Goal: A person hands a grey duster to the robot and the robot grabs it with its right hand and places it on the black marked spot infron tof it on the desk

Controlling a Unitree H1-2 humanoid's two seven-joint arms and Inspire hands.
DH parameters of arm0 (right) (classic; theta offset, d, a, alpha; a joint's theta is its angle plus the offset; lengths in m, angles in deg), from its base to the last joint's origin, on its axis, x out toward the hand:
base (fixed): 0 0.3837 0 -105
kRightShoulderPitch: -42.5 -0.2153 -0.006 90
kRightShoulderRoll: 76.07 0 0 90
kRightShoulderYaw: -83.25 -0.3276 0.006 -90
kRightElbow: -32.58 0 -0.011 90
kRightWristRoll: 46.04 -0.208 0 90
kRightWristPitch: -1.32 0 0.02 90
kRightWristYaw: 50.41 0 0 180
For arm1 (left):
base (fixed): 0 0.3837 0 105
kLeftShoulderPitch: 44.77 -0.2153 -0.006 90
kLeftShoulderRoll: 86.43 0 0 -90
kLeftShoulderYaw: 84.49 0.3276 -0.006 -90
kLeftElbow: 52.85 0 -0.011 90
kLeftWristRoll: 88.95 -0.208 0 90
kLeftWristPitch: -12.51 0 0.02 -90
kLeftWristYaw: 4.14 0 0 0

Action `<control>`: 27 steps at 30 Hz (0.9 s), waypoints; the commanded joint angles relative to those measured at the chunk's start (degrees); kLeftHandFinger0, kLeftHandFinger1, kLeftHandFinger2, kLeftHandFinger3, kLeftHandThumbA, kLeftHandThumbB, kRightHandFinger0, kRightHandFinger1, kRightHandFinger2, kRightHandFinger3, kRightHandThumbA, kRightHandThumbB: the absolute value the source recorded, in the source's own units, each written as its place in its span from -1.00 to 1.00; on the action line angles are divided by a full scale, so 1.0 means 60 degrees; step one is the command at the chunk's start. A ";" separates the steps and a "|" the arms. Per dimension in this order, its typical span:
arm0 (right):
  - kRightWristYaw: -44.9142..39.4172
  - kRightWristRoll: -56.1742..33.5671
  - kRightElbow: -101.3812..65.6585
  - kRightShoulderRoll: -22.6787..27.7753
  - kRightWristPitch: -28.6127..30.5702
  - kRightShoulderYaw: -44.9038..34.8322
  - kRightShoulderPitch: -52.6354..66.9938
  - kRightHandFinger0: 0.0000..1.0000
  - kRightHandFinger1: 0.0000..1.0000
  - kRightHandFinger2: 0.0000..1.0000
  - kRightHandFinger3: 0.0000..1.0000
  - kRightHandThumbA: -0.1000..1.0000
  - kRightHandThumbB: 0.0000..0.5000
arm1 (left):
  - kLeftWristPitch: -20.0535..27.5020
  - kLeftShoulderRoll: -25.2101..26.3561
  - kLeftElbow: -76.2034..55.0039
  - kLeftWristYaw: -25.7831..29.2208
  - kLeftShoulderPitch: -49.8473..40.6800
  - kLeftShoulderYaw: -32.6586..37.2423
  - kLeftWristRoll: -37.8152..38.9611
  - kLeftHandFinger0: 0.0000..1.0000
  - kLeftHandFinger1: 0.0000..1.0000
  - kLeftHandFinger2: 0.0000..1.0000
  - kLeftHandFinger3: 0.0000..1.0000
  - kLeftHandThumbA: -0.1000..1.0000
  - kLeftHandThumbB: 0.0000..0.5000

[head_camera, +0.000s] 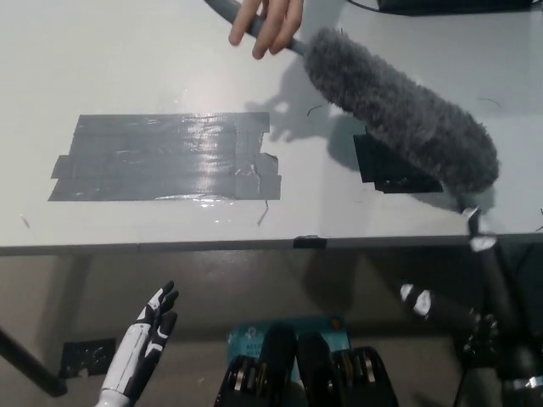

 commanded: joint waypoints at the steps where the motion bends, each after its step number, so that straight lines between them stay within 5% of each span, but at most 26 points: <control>1: -0.0283 0.2348 -0.1614 0.0035 -0.1169 -0.0396 -0.1750 1.00 1.00 1.00 1.00 0.97 0.37 | 0.0270 -0.0019 -0.0318 0.0127 -0.0220 -0.0084 -0.0022 1.00 1.00 1.00 1.00 0.99 -0.40; 13: -0.1707 0.3745 0.0238 0.0203 -0.3258 0.0121 -0.4989 1.00 1.00 1.00 1.00 1.00 0.48 | 0.0836 -0.0407 -0.0328 0.0252 -0.0346 0.0038 0.0200 1.00 1.00 1.00 1.00 1.00 -0.27; 18: -0.1805 0.4078 0.1855 0.0073 -0.3685 0.0720 -0.5847 1.00 1.00 1.00 1.00 1.00 0.67 | 0.0929 -0.0867 -0.0418 0.0401 -0.0338 -0.0086 0.0392 1.00 1.00 1.00 1.00 1.00 -0.22; 27: -0.1569 0.3624 0.4947 -0.0083 -0.4098 0.1161 -0.6942 1.00 1.00 1.00 1.00 1.00 0.64 | 0.0960 -0.1336 -0.0600 0.0234 -0.0553 -0.0042 0.0727 1.00 1.00 1.00 1.00 1.00 -0.06</control>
